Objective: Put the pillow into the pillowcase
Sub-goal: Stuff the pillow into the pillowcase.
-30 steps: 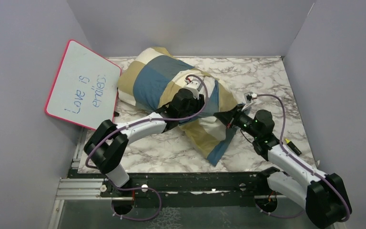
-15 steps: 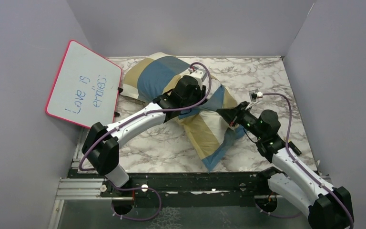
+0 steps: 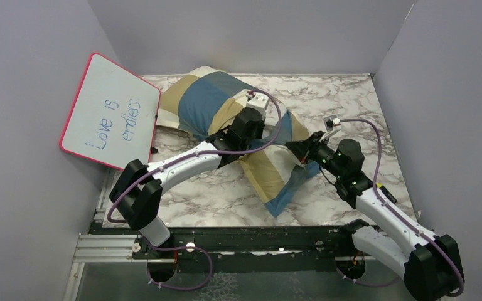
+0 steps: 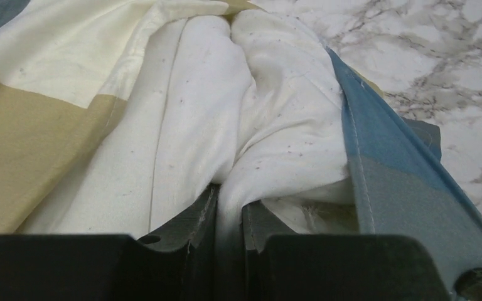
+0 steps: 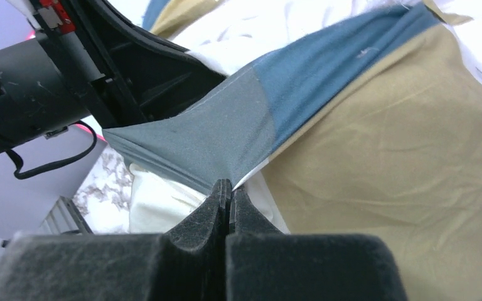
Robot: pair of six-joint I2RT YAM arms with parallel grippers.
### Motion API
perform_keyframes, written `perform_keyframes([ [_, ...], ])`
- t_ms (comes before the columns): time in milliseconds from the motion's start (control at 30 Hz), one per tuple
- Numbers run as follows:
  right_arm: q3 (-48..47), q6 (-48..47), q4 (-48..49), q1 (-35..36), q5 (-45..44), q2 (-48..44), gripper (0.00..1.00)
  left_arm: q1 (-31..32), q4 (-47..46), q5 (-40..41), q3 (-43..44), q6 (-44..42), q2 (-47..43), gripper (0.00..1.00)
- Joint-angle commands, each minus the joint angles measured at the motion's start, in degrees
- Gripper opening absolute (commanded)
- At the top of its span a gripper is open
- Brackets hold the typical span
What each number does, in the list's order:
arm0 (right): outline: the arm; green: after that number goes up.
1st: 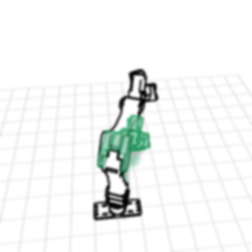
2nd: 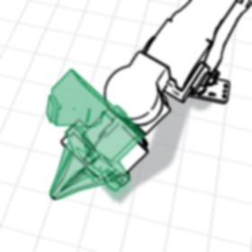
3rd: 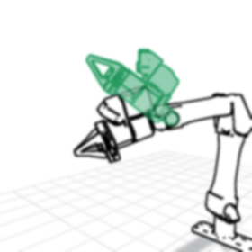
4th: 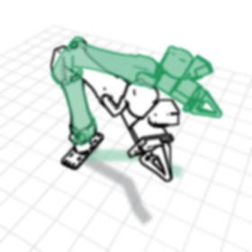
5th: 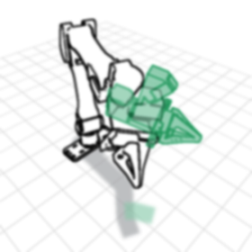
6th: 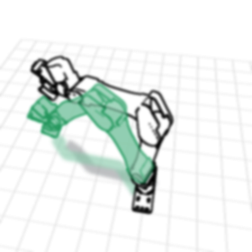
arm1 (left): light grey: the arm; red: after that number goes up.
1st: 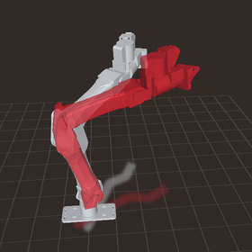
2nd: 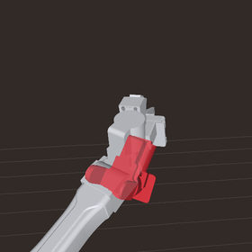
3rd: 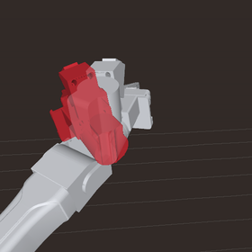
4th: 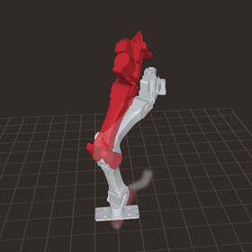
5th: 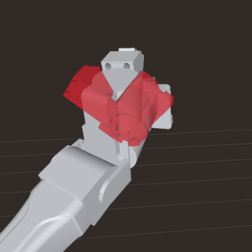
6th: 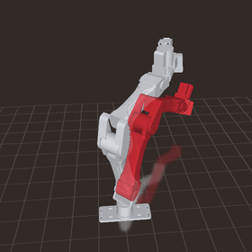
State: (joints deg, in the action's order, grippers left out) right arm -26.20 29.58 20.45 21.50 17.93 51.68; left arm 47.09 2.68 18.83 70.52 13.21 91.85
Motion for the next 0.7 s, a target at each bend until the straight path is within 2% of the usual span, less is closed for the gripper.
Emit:
perform_keyframes([
  [0,1.77,-4.1,-6.34,-1.28,-1.32,1.49,0.0,-2.36,-18.74,19.91,-1.44,-0.27,-2.51,0.21],
  [67,1.96,-4.2,-6.01,-1.28,-1.01,1.56,0.0,-2.35,-20.06,21.85,-0.27,-1.0,-0.72,0.26],
  [167,1.87,-4.04,-5.27,-1.28,0.21,2.57,0.0,-1.9,-23.14,24.74,0.53,-4.6,1.18,0.28],
  [333,0.56,-4.32,-4.42,-1.23,4.21,5.35,0.0,-2.1,-31.18,37.48,0.92,-6.5,2.58,0.38],
  [500,0.46,-6.96,-6.31,-1.25,1.79,6.38,0.0,-1.84,-31.42,31.49,0.91,-5.23,-2.0,0.37],
  [600,0.29,-6.39,-4.96,-1.28,2.27,6.79,0.0,-0.77,-31.39,36.74,1.03,-7.32,-3.05,0.36],
  [667,-0.66,-6.12,-5.14,-1.28,2.22,7.55,0.0,-1.1,-30.95,30.34,-0.62,-7.36,-4.94,0.37],
])
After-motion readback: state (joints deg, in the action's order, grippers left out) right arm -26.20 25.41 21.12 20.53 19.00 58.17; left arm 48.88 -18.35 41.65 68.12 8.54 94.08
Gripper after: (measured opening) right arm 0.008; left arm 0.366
